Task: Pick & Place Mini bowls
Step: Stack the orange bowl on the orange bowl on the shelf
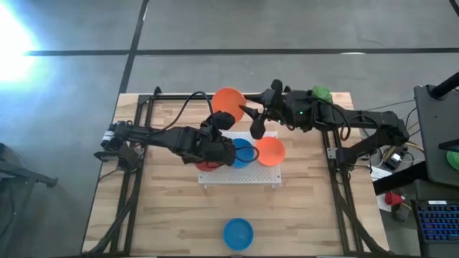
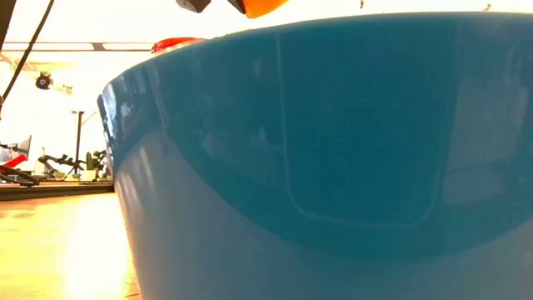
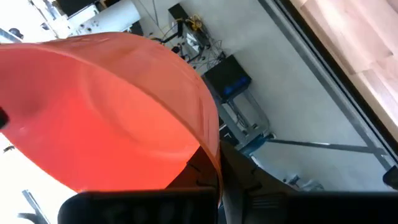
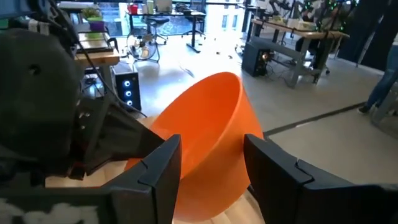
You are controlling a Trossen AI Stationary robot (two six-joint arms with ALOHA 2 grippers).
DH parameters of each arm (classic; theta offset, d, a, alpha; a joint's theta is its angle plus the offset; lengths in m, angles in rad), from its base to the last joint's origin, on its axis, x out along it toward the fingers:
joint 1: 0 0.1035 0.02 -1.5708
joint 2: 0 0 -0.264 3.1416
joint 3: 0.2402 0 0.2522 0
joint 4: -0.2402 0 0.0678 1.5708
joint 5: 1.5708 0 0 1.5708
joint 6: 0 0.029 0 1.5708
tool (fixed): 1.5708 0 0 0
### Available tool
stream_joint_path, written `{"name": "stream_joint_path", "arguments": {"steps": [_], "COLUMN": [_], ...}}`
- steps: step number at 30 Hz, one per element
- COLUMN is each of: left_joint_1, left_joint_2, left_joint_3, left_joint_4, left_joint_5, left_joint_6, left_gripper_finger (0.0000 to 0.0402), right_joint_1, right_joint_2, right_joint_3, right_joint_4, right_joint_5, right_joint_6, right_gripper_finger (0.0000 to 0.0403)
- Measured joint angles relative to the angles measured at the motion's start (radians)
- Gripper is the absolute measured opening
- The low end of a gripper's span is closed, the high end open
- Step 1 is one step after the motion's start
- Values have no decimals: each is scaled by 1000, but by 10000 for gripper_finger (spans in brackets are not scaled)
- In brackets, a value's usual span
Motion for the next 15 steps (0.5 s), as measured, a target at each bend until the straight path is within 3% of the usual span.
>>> {"name": "stream_joint_path", "arguments": {"steps": [9, 15], "left_joint_1": [0, 0], "left_joint_2": [0, 0], "left_joint_3": [0, 0], "left_joint_4": [2, 4], "left_joint_5": [-81, -89], "left_joint_6": [4, 3], "left_gripper_finger": [0, 0], "right_joint_1": [-27, -36], "right_joint_2": [2, 3], "right_joint_3": [2, 1], "right_joint_4": [-26, -31], "right_joint_5": [0, 11], "right_joint_6": [108, 117], "right_gripper_finger": [156, 128]}}
